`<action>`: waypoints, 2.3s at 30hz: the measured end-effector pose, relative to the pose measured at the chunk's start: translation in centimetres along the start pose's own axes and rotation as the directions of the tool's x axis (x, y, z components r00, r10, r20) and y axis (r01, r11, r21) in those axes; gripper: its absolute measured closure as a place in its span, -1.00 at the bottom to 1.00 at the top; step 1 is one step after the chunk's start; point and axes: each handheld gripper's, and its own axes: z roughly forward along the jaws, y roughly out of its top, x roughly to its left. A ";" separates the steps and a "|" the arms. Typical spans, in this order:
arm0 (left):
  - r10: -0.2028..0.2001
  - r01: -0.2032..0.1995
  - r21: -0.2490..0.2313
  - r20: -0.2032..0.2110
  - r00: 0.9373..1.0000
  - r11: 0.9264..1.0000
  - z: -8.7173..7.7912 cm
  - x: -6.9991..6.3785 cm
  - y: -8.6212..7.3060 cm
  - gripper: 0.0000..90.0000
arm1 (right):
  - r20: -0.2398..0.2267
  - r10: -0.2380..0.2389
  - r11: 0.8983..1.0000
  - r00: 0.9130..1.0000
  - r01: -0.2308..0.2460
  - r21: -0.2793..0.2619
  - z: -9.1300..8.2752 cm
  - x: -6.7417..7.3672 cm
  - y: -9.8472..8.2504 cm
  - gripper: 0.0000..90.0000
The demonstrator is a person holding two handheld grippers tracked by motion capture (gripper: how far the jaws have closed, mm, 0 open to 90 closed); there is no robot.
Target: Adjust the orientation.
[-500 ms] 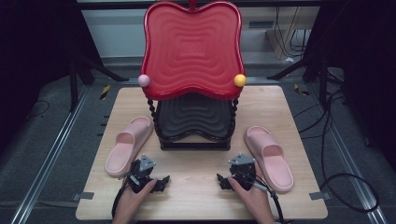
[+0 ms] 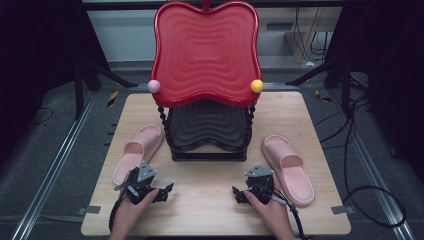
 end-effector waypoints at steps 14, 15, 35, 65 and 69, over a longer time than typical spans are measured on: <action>0.014 -0.011 0.023 -0.162 0.987 1.000 -3.4 9.0 2.1 -0.74 | -0.001 -0.002 1.000 1.000 0.002 0.000 0.0 0.0 0.0 -0.95; 0.011 -0.006 0.034 -0.175 0.985 0.999 -3.3 10.2 2.0 -0.60 | -0.001 -0.002 1.000 1.000 0.002 0.000 0.0 0.0 0.0 -0.95; -0.071 0.099 0.120 -0.221 0.973 0.988 1.3 14.7 2.0 0.41 | -0.001 -0.002 1.000 1.000 0.002 0.000 0.0 0.0 0.0 -0.95; 0.028 -0.026 0.032 -0.060 0.998 0.999 -6.2 8.2 -1.6 0.85 | -0.003 -0.004 1.000 1.000 0.004 0.000 0.0 0.0 0.0 -0.95; 0.053 -0.053 0.040 -0.005 0.999 0.998 -5.8 6.1 -1.8 0.85 | -0.002 -0.003 1.000 1.000 0.003 0.000 0.0 0.0 0.0 -0.95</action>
